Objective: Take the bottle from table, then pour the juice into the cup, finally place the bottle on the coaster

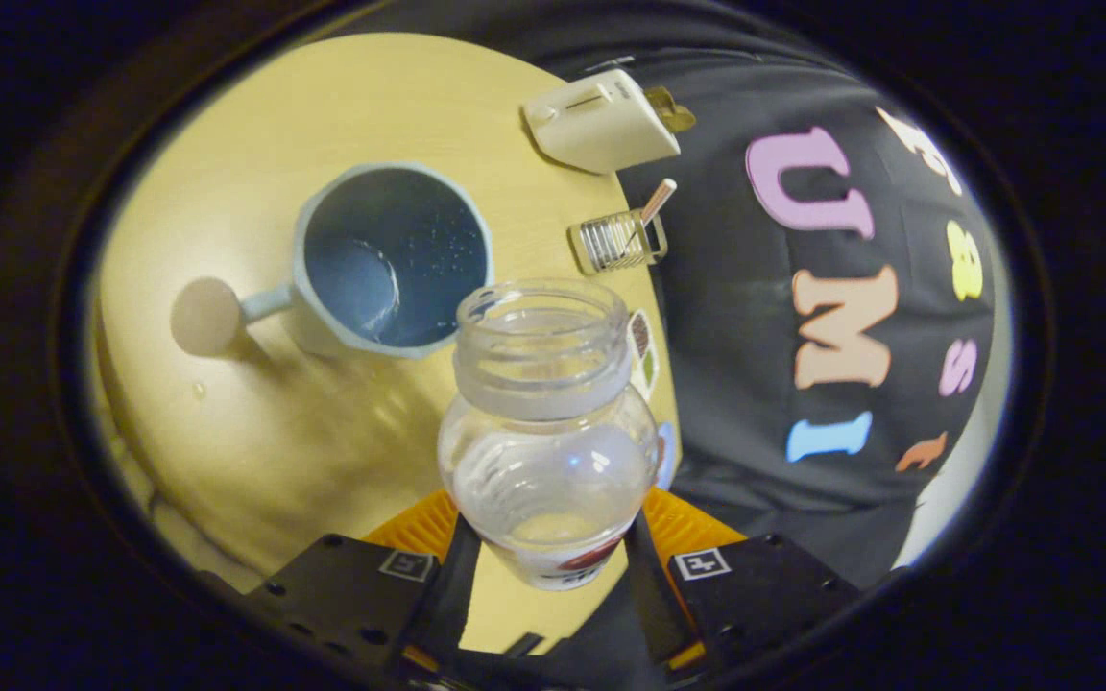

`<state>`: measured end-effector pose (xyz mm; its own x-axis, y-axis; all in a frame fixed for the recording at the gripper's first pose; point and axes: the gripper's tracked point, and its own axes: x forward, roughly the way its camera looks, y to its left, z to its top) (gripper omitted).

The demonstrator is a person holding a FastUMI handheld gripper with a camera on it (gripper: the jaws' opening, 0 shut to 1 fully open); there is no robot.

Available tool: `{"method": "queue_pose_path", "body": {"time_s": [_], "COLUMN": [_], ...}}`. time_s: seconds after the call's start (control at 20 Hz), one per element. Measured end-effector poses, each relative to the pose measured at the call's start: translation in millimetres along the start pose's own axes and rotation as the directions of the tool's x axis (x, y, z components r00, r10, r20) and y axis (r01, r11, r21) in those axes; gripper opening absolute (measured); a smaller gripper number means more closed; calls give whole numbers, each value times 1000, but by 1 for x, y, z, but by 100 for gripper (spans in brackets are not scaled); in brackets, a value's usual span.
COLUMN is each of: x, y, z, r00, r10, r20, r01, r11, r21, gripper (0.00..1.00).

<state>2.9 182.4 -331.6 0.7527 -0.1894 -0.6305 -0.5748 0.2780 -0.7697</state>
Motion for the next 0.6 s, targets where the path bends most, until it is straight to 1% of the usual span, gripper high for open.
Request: {"method": "queue_pose_path", "body": {"time_s": [0.15, 0.25, 0.3, 0.35, 0.4, 0.5, 0.55, 0.6], "x": [3, 5, 6, 8, 13, 20, 24, 29], "y": [6, 2, 0, -1, 0, -5, -8, -18], "z": [-7, -12, -16, -18, -20, -25, -27, -33], "r00": [998, 997, 996, 995, 993, 990, 990, 994], "r10": [55, 72, 80, 96, 120, 141, 138, 109], "r20": [-17, -25, -25, -24, -20, -5, 1, 0], "r01": [-52, -64, -69, -81, -101, -118, -115, -89], "r11": [989, 971, 956, 934, 904, 845, 824, 810], "r21": [136, 231, 287, 347, 416, 521, 555, 580], "gripper": [75, 75, 75, 75, 75, 75, 75, 75]}}
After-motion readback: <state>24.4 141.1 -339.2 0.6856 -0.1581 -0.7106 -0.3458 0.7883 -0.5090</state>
